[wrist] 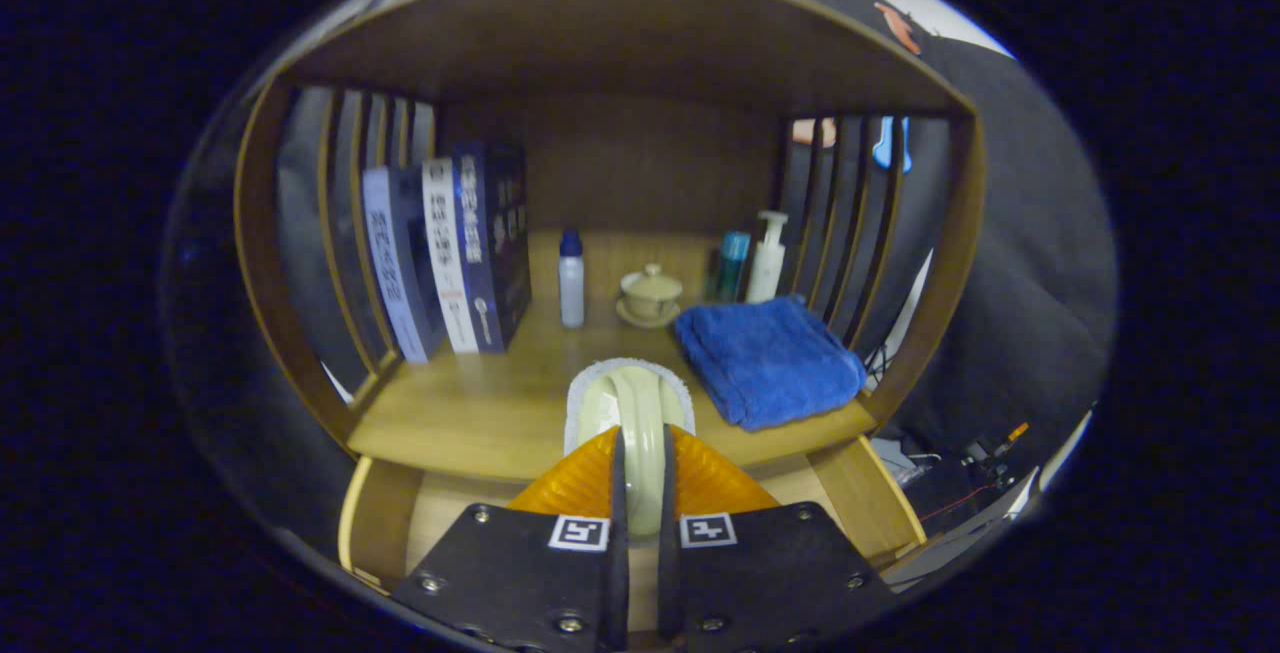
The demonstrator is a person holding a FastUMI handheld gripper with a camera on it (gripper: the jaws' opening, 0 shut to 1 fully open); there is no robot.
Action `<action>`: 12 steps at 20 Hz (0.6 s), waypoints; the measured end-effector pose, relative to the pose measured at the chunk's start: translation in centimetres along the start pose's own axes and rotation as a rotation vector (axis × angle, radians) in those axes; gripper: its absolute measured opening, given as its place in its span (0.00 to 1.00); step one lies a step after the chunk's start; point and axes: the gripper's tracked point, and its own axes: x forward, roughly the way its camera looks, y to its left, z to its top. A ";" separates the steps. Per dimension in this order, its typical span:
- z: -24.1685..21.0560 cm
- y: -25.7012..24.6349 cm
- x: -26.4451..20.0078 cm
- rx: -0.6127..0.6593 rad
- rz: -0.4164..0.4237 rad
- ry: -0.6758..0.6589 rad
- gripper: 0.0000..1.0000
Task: Pull open the drawer, take out the items inside it, and place them on the countertop above the cabinet.
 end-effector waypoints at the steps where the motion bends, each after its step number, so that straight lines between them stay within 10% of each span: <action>1: -0.8 0.4 1.1 0.003 0.012 0.027 0.12; 12: -0.8 1.2 4.9 0.045 0.039 0.091 0.12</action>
